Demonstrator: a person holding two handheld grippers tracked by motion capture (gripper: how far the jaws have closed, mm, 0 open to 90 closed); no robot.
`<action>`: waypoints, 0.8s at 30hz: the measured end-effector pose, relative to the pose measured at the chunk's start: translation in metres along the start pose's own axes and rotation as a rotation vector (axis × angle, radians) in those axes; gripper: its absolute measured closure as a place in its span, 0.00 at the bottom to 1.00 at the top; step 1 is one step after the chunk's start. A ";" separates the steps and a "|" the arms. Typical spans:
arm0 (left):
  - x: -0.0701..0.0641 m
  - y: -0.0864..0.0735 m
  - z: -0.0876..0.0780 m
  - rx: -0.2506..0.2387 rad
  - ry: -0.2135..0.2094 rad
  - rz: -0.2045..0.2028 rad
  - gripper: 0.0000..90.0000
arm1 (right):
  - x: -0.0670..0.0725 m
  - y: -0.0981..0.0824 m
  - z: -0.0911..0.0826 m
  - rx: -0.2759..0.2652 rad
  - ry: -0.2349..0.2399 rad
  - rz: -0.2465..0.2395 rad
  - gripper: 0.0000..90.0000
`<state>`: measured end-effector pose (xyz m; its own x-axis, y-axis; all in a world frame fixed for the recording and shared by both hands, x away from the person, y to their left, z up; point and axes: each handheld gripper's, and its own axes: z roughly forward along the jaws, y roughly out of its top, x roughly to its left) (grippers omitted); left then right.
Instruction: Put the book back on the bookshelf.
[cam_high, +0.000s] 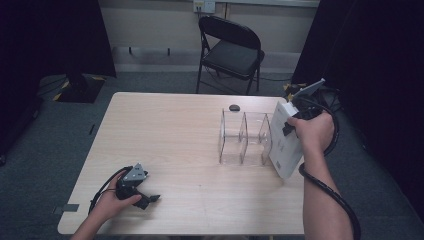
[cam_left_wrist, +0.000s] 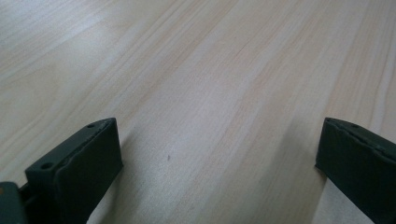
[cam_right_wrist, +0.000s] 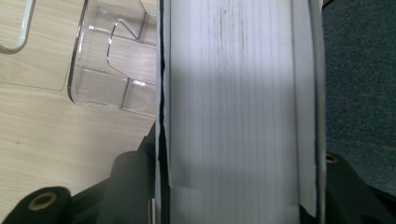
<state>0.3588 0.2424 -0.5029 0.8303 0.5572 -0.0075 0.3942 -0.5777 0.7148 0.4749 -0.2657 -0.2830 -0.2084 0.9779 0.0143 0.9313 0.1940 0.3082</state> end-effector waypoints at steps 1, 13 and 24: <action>0.000 0.000 0.000 0.000 0.000 0.000 0.00 | 0.000 0.000 0.001 -0.005 0.001 0.004 0.58; 0.000 0.000 0.000 0.000 0.000 -0.001 0.00 | 0.002 0.005 0.010 -0.007 -0.006 0.025 0.58; 0.000 0.000 0.000 -0.001 0.000 -0.001 0.00 | 0.001 0.011 0.018 -0.007 -0.009 0.045 0.58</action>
<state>0.3587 0.2423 -0.5029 0.8299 0.5579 -0.0088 0.3950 -0.5764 0.7153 0.4903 -0.2617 -0.2972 -0.1638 0.9863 0.0193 0.9375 0.1495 0.3142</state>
